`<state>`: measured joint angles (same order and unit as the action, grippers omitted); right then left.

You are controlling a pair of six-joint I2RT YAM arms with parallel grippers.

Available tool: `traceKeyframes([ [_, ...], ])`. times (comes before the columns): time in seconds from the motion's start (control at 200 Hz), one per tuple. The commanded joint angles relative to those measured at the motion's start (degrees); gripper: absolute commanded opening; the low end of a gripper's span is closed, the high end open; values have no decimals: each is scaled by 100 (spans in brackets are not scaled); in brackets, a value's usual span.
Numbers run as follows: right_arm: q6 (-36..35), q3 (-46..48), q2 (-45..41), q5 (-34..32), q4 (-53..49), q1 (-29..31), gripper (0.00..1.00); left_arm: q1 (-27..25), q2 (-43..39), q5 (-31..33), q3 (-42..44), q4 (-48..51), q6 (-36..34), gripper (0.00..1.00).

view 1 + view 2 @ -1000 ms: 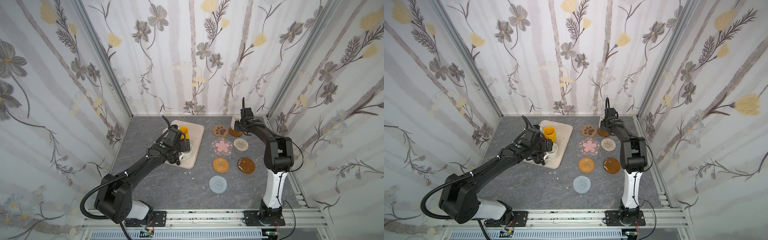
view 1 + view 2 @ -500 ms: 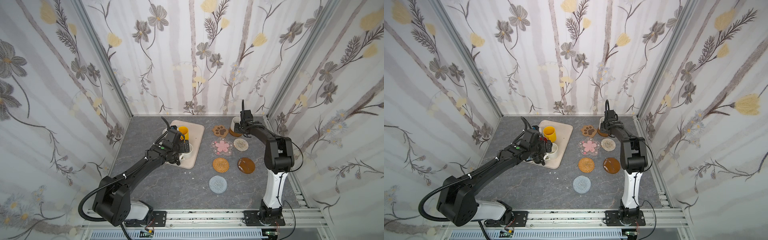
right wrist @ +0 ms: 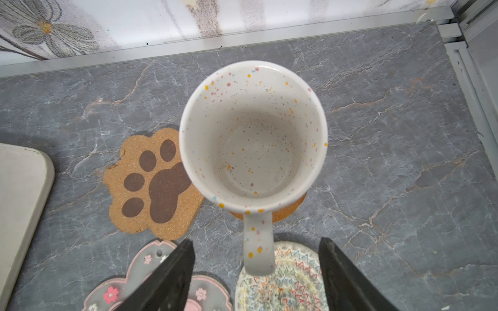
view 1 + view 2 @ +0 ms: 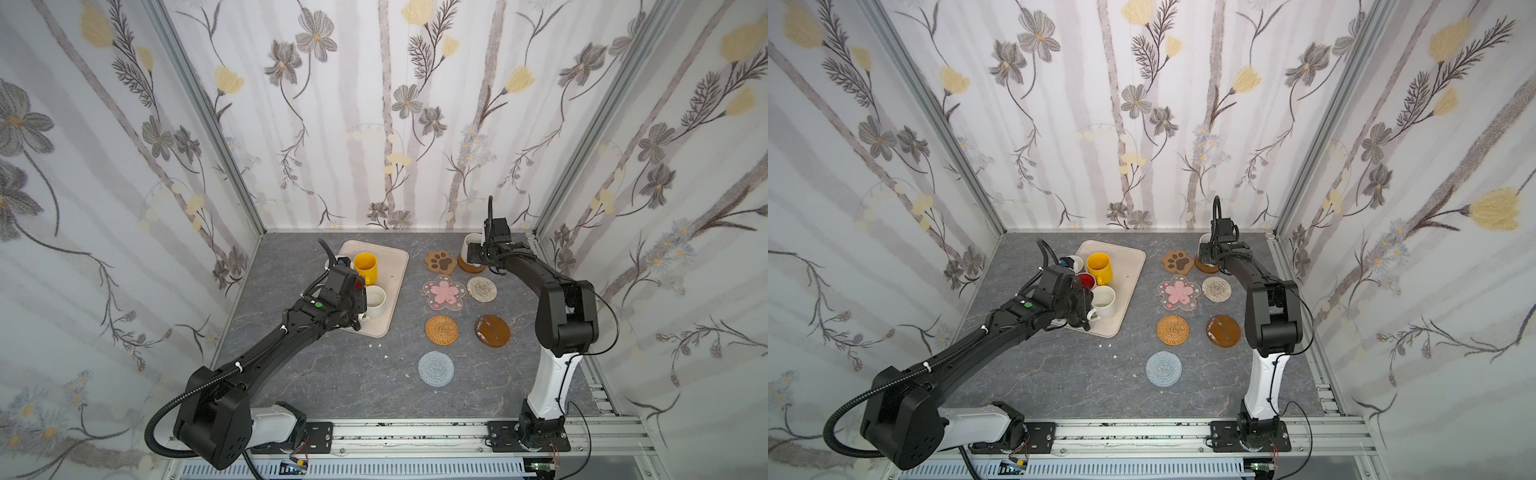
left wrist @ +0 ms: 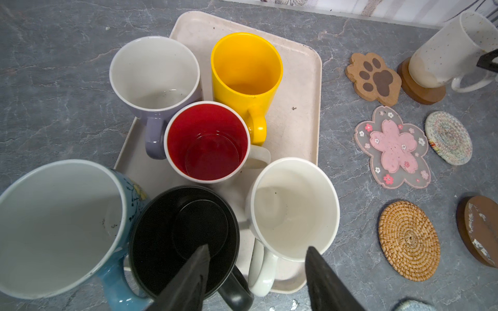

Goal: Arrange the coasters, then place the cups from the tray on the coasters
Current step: 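Lower the speckled mug onto the brown wooden coaster and release it, then grasp the plain white mug with the left gripper while the right draws back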

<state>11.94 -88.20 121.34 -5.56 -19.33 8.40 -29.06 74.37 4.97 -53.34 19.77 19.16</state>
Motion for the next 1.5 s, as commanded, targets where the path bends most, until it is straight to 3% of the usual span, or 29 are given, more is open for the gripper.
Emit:
traceKeyframes([
  [0.0, 30, 226, -339, 151, 372, 55, 78, 8, 31, -189, -39, 202, -260, 49],
  [0.175, 144, 1019, -1102, 349, 829, 250, 82, 1, 116, -399, -127, 334, -385, 37],
  [0.6, 596, 2678, -2637, 903, 1937, 773, 86, -50, 594, -648, -116, 449, -457, 40],
  [1.494, 730, 2782, -2774, 1118, 2102, 826, 87, -315, 1429, -500, -289, 440, -221, 38],
])
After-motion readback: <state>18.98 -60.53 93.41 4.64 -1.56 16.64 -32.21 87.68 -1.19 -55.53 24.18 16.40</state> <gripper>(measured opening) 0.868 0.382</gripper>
